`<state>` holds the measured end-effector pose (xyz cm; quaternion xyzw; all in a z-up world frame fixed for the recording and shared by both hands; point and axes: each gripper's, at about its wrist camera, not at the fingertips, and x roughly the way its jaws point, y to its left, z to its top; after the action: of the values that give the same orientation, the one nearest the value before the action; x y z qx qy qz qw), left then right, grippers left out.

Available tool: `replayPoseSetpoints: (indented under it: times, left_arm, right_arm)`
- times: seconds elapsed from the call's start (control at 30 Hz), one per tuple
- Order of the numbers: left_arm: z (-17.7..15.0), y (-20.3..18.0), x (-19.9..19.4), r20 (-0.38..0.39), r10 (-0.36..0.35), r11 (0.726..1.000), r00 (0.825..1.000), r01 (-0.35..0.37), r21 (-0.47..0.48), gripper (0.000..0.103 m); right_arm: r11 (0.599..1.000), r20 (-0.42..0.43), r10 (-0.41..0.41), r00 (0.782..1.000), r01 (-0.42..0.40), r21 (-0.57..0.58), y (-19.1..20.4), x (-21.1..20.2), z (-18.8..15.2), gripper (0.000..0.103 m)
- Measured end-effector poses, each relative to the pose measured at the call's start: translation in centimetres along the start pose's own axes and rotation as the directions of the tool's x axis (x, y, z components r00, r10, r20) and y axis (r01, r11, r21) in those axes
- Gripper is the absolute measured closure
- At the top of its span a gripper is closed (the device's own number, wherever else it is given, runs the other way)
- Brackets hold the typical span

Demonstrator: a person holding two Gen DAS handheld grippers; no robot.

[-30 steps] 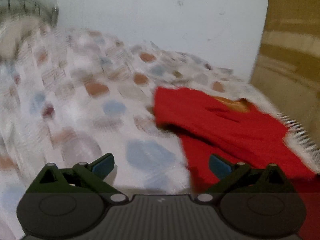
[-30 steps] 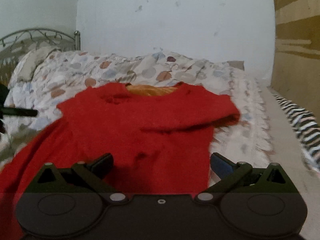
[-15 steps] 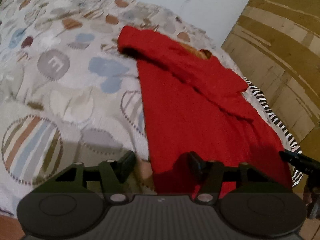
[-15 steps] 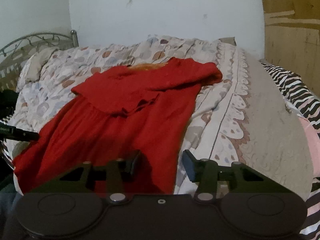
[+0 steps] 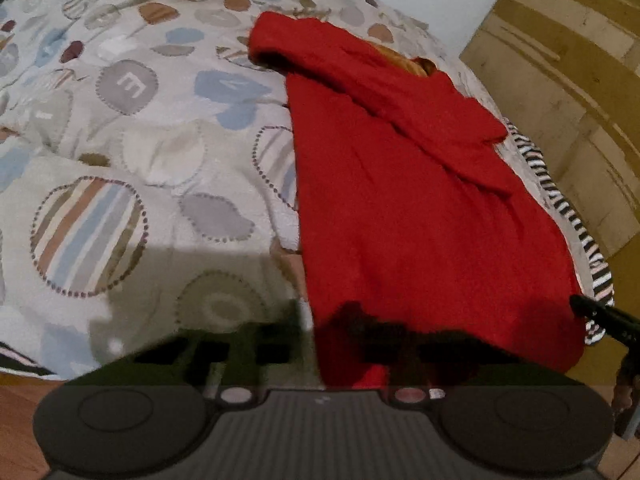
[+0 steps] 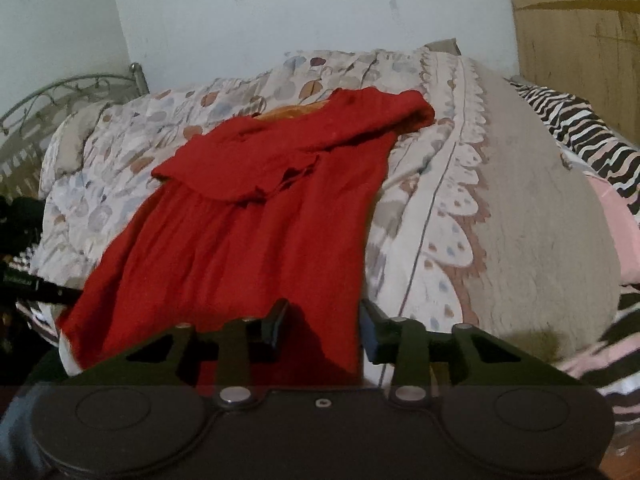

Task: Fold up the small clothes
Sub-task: 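Grasp the shirt hem with the left gripper while the right gripper grasps it too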

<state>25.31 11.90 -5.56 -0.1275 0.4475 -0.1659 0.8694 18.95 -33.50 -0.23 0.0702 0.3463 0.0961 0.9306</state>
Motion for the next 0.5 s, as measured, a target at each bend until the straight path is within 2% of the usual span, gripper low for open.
replayPoseSetpoints:
  times: [0.1,0.17,0.2,0.27,0.37,0.5]
  left_arm:
    - [-0.3,-0.8,-2.0,0.085,0.033,0.999,0.996,-0.033,-0.002,0.097]
    - [-0.4,-1.5,-4.4,0.163,0.061,0.998,0.985,-0.066,0.024,0.097]
    - [-0.4,-1.6,-5.4,0.19,0.078,0.996,0.979,-0.084,0.024,0.103]
    - [-0.6,-1.6,-7.4,0.226,0.121,0.992,0.967,-0.127,0.011,0.103]
    - [-0.9,-0.8,-8.4,0.215,0.145,0.989,0.966,-0.146,-0.012,0.103]
    - [-1.9,-0.2,-6.6,0.175,0.183,0.982,0.968,-0.187,0.008,0.103]
  right_arm:
    - [0.999,0.01,-0.009,1.0,0.009,-0.035,0.5,-0.6,-0.3,0.098]
    - [0.998,0.029,-0.008,1.0,0.01,-0.063,0.7,-1.6,0.2,0.099]
    - [0.996,0.048,-0.013,0.999,0.017,-0.083,0.8,-2.3,0.6,0.099]
    - [0.992,0.081,-0.025,0.996,0.035,-0.121,0.9,-3.8,1.4,0.1]
    - [0.991,0.077,-0.028,0.997,0.038,-0.132,0.6,-4.8,2.0,0.1]
    - [0.988,0.016,-0.038,0.999,0.04,-0.151,0.6,-3.0,0.8,0.1]
